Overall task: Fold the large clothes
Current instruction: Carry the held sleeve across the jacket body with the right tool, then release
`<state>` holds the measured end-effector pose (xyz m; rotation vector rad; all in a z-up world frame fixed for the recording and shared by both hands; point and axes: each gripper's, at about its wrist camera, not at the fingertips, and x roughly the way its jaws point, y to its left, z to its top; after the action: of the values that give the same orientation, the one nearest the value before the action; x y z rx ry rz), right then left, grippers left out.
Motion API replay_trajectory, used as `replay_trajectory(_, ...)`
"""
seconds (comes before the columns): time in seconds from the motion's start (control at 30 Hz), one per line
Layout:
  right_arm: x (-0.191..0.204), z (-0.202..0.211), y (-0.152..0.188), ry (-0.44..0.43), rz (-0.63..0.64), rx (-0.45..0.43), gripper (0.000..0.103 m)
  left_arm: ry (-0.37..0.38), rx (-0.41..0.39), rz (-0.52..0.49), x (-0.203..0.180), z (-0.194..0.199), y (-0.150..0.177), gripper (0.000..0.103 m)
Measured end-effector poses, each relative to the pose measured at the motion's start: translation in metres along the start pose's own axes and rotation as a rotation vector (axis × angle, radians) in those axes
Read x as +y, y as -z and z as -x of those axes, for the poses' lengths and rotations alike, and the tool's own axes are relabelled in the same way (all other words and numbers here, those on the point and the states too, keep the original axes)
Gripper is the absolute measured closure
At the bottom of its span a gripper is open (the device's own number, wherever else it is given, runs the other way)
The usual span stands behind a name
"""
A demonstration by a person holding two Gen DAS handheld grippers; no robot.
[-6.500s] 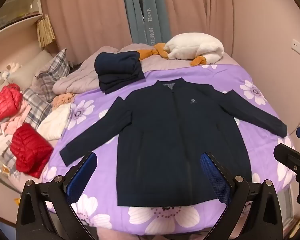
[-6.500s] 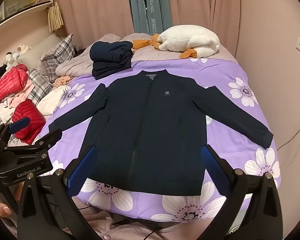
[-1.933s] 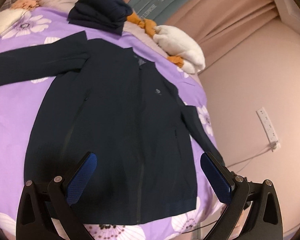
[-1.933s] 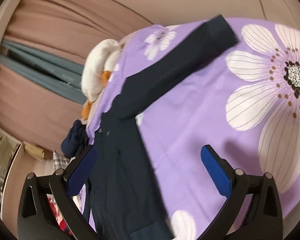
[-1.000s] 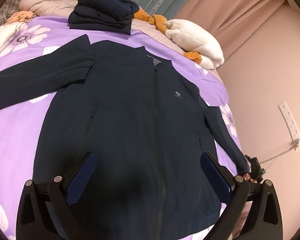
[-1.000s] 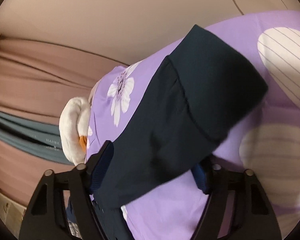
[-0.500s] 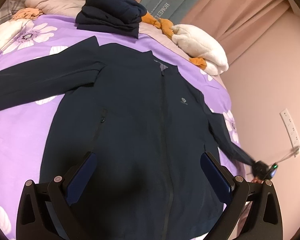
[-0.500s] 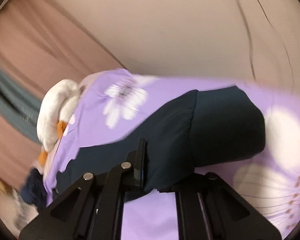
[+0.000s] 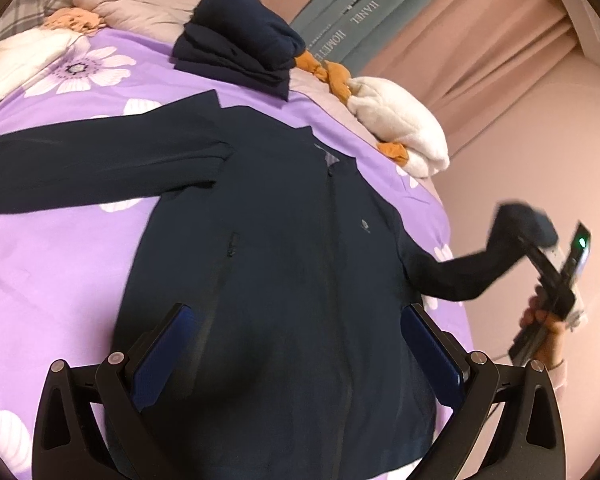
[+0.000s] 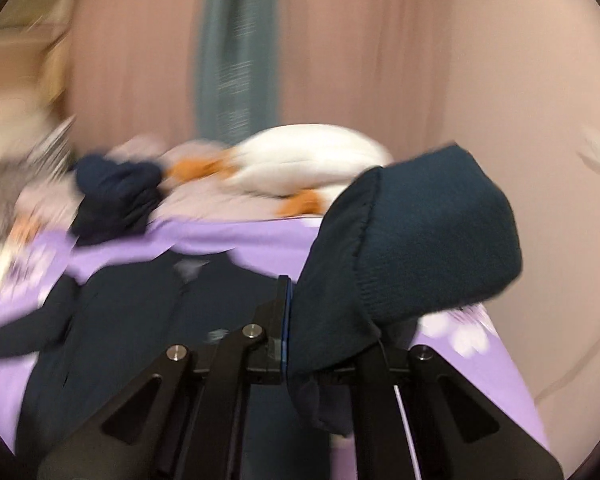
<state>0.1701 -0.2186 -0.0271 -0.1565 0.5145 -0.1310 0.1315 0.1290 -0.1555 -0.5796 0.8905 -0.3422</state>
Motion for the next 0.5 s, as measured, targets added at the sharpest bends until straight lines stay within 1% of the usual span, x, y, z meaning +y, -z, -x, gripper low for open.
replay_trajectory(0.03, 0.022, -0.006, 0.000, -0.019, 0.056, 0.010, 0.094, 0.000, -0.004, 0.005, 0.003, 0.002, 0.000, 0.001)
replay_trajectory(0.07, 0.056, -0.012, 0.002, -0.048, 0.142, 0.028, 0.094, -0.002, -0.009, 0.010, 0.006, 0.004, 0.000, 0.001)
replay_trajectory(0.13, 0.103, -0.031, 0.010, -0.094, 0.265, 0.070, 0.094, -0.011, -0.014, 0.015, 0.012, 0.006, 0.000, 0.001)
replay_trajectory(0.2, 0.150, -0.056, 0.029, -0.142, 0.377, 0.142, 0.095, -0.020, -0.012, 0.018, 0.017, 0.006, 0.001, 0.001)
replay_trajectory(0.23, 0.165, -0.072, 0.037, -0.152, 0.414, 0.174, 0.090, -0.023, -0.008, 0.020, 0.019, 0.006, 0.001, 0.001)
replay_trajectory(0.27, 0.183, -0.095, 0.049, -0.155, 0.461, 0.210, 0.078, -0.025, -0.005, 0.022, 0.021, 0.005, 0.002, 0.001)
replay_trajectory(0.3, 0.188, -0.103, 0.059, -0.157, 0.477, 0.228, 0.067, -0.028, 0.000, 0.023, 0.023, 0.004, 0.003, 0.001)
replay_trajectory(0.33, 0.202, -0.116, 0.074, -0.170, 0.500, 0.278, 0.041, -0.032, 0.005, 0.024, 0.024, 0.003, 0.003, 0.001)
replay_trajectory(0.37, 0.215, -0.128, 0.092, -0.190, 0.516, 0.338, 0.027, -0.040, 0.012, 0.024, 0.025, 0.000, 0.003, 0.001)
replay_trajectory(0.43, 0.228, -0.130, 0.115, -0.218, 0.544, 0.382, 0.029, -0.049, 0.023, 0.023, 0.028, -0.002, 0.002, 0.001)
replay_trajectory(0.47, 0.232, -0.128, 0.123, -0.229, 0.565, 0.383, 0.028, -0.052, 0.026, 0.021, 0.029, -0.003, 0.002, 0.001)
replay_trajectory(0.5, 0.241, -0.128, 0.125, -0.228, 0.578, 0.374, 0.028, -0.054, 0.025, 0.020, 0.031, -0.003, 0.001, 0.001)
